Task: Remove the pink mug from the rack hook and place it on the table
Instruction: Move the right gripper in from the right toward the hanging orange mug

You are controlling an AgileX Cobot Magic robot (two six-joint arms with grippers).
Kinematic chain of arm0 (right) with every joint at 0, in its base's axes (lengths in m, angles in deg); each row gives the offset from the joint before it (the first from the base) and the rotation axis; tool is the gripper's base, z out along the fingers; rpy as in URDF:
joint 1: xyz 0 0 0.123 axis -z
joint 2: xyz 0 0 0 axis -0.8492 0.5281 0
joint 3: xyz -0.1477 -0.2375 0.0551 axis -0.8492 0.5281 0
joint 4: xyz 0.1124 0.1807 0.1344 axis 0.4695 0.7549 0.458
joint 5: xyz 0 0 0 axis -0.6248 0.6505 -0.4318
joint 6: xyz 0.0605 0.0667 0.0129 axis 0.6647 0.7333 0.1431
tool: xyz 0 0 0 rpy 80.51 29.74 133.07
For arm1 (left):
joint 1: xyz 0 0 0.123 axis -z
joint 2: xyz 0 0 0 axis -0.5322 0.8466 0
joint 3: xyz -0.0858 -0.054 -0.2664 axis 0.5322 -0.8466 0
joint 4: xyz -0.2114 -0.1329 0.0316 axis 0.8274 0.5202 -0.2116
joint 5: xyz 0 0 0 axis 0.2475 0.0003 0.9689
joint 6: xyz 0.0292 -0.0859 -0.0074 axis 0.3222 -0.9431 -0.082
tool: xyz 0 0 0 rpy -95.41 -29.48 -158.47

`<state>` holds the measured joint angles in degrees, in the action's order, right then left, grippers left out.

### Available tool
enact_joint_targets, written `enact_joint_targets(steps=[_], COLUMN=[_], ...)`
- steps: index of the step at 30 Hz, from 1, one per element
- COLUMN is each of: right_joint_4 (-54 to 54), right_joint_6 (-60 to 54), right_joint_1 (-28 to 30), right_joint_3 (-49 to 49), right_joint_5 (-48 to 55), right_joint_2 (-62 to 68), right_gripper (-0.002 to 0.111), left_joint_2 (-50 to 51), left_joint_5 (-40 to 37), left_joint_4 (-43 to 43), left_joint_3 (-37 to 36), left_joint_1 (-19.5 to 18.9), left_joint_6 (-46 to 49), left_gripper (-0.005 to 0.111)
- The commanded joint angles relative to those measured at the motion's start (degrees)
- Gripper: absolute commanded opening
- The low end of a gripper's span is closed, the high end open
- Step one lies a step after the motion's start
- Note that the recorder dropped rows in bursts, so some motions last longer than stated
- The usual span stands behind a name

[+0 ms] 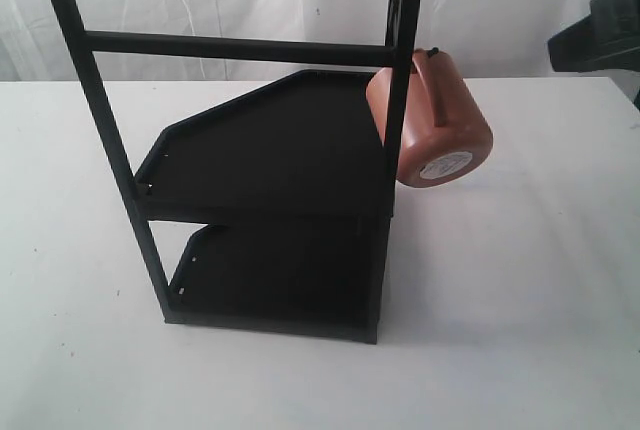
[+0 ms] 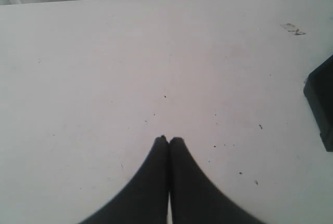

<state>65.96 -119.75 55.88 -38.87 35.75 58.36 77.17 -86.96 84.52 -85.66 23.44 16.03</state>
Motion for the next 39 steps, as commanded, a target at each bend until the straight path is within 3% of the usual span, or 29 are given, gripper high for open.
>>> enact_joint_targets(steps=[1,11,39], right_joint_4=[6.97,17.21,20.27], right_joint_6=[-6.44,-21.29,-24.32], right_joint_1=[0.0,0.0,-1.77], right_joint_3=[-0.08,-0.08,-0.08], right_joint_5=[0.55,7.14,4.34], right_joint_2=[2.49,5.88,5.79], right_gripper=[0.0,0.0,0.0], left_joint_2=[-0.22,-0.22,-0.22], left_joint_5=[0.27,0.27,0.27], left_joint_4=[0.54,0.54,0.54], left_joint_3=[-0.18,-0.18,-0.18], left_joint_1=[0.35,0.35,0.35], left_joint_6=[0.0,0.0,0.0], left_gripper=[0.0,0.0,0.0])
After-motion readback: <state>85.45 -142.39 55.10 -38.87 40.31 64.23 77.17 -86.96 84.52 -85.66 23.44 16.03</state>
